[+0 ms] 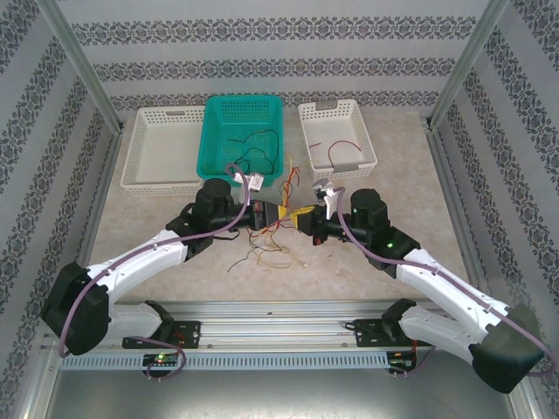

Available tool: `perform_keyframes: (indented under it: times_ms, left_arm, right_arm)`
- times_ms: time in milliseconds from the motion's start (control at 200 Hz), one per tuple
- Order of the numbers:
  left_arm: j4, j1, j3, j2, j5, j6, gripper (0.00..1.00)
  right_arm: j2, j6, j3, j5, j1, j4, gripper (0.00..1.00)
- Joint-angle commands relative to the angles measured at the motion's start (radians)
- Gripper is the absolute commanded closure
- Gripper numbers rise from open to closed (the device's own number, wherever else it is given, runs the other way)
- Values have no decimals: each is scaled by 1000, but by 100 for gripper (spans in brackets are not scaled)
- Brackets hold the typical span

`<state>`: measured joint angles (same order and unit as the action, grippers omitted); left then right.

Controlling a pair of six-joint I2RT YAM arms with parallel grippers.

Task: Untangle the cables

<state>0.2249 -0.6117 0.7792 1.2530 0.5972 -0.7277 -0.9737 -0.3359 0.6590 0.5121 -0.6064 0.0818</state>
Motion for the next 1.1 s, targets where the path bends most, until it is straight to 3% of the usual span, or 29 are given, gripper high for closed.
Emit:
perform_keyframes:
  times_ms: [0, 105, 230, 360, 465, 620, 829, 1039, 1064, 1094]
  left_arm:
    - [-157, 29, 49, -70, -94, 73, 100]
    - [-343, 75, 90, -120, -179, 106, 100]
    - [-527, 154, 132, -155, -233, 137, 100]
    - [-668, 217, 184, -147, -258, 186, 100]
    - [-734, 245, 213, -133, -276, 224, 100]
    - [-709, 249, 198, -157, -261, 246, 100]
    - [-578, 246, 154, -154, -130, 190, 100]
    - [-565, 235, 140, -168, -101, 198, 100]
    - [-567, 233, 144, -168, -99, 200, 100]
    - [-571, 233, 150, -166, -94, 203, 100]
  right_arm:
    - [52, 8, 33, -91, 18, -37, 100]
    - [83, -43, 29, -182, 109, -117, 100]
    - [140, -158, -4, -243, 300, -158, 100]
    - [173, -258, -6, -264, 496, -227, 100]
    - [194, -279, 12, -258, 572, -246, 100]
    - [169, -258, 115, -238, 579, -259, 100]
    - [-39, -203, 290, -288, 540, -264, 100]
    - [-227, -168, 332, -288, 480, -259, 100]
    - [-243, -170, 321, -280, 473, -243, 94]
    - [-261, -167, 309, -269, 466, -232, 79]
